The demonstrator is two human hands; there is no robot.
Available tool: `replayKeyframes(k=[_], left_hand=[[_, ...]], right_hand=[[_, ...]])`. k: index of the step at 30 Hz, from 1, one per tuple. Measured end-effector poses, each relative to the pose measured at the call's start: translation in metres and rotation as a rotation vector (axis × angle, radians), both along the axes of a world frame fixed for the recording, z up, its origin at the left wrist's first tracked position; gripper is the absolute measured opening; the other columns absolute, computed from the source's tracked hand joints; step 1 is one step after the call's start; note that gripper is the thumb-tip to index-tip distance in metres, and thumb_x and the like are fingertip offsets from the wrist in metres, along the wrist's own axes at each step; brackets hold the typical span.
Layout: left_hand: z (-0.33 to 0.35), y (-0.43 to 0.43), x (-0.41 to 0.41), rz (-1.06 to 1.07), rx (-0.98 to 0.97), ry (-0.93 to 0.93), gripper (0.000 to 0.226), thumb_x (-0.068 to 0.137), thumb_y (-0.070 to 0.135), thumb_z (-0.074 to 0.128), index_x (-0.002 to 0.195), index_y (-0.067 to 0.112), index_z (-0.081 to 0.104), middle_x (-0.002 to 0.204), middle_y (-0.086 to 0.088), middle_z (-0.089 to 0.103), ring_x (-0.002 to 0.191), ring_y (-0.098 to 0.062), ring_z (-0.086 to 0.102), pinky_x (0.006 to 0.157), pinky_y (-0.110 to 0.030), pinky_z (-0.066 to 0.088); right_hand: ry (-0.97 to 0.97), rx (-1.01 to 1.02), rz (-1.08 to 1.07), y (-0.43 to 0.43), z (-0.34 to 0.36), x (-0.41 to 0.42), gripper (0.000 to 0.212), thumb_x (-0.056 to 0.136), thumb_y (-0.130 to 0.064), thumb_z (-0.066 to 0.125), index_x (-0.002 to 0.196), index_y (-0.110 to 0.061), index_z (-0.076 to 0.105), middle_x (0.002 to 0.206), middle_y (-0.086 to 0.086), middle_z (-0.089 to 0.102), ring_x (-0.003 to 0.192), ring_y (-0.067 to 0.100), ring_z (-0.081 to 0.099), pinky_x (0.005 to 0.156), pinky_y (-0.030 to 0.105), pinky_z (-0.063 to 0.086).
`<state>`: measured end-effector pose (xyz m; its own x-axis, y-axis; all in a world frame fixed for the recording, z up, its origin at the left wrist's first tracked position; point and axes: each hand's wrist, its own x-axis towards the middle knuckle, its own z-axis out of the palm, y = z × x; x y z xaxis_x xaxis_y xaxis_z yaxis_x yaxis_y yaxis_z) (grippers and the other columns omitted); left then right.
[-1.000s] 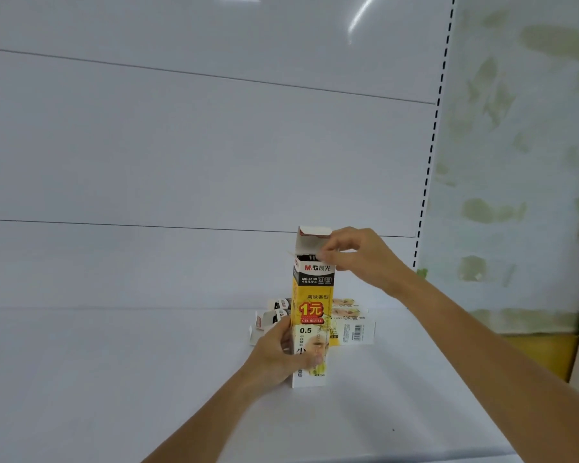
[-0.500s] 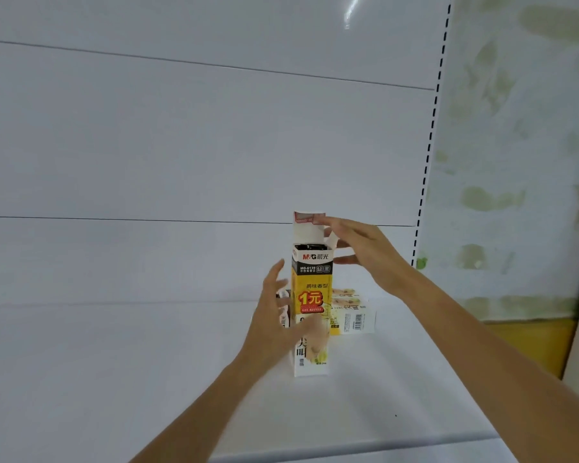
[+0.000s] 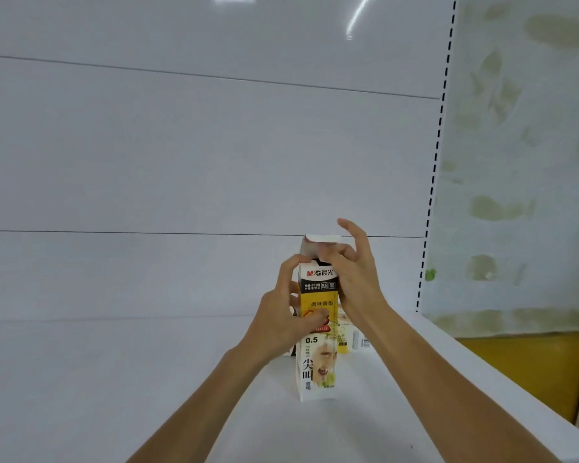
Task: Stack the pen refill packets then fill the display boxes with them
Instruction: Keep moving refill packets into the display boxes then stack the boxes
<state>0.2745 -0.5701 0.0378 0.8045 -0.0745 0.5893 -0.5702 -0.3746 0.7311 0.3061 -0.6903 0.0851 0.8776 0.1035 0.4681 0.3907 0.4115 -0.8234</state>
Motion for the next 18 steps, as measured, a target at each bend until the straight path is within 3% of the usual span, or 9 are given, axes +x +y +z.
replayKeyframes(k=[2,4,8,11,13,18], left_hand=[[-0.01,-0.003,-0.001,0.011,-0.039,0.006,0.074,0.082,0.023,0.068,0.12,0.063,0.019,0.098,0.01,0.066,0.084,-0.01,0.069,0.072,-0.031,0.059],[-0.025,-0.009,-0.003,0.033,-0.059,0.036,0.076,0.083,0.027,0.067,0.123,0.063,0.013,0.094,0.017,0.066,0.083,-0.006,0.068,0.074,-0.03,0.058],[-0.039,-0.013,-0.004,0.05,-0.147,0.131,0.05,0.081,0.028,0.069,0.117,0.041,0.038,0.098,0.015,0.065,0.087,0.0,0.065,0.081,-0.024,0.055],[-0.047,-0.009,-0.006,0.04,-0.138,0.23,0.042,0.076,0.031,0.074,0.111,0.025,0.051,0.101,0.012,0.067,0.087,-0.002,0.066,0.075,-0.019,0.054],[-0.056,-0.008,-0.01,-0.027,-0.1,0.285,0.048,0.073,0.027,0.078,0.113,0.025,0.052,0.098,0.013,0.068,0.086,0.004,0.066,0.069,-0.012,0.051],[-0.059,-0.005,-0.008,-0.053,-0.158,0.345,0.052,0.067,0.023,0.082,0.112,0.027,0.055,0.102,0.013,0.068,0.089,-0.001,0.067,0.071,-0.017,0.054]], right_hand=[[-0.038,-0.029,0.005,-0.001,0.0,-0.001,0.011,0.083,-0.013,0.065,0.093,-0.016,0.07,0.082,0.009,0.068,0.075,0.026,0.064,0.066,0.038,0.056],[-0.066,-0.073,0.013,-0.006,-0.003,-0.001,0.013,0.083,-0.018,0.064,0.085,-0.008,0.073,0.085,0.011,0.071,0.077,0.027,0.064,0.065,0.036,0.057],[-0.143,-0.191,0.056,-0.013,-0.003,-0.005,0.028,0.08,-0.027,0.062,0.093,-0.004,0.07,0.092,0.008,0.071,0.079,0.017,0.066,0.061,0.026,0.053],[-0.112,-0.255,0.094,-0.018,0.001,-0.003,0.016,0.085,-0.014,0.06,0.098,-0.01,0.068,0.092,0.007,0.069,0.08,0.016,0.065,0.062,0.026,0.052],[-0.108,-0.301,0.117,-0.021,0.003,-0.002,0.018,0.085,-0.007,0.057,0.097,-0.013,0.069,0.098,0.009,0.069,0.086,0.018,0.064,0.066,0.027,0.051],[-0.091,-0.3,0.139,-0.023,0.002,0.0,0.019,0.085,-0.008,0.057,0.099,-0.008,0.069,0.111,0.019,0.065,0.097,0.023,0.06,0.073,0.031,0.049]])
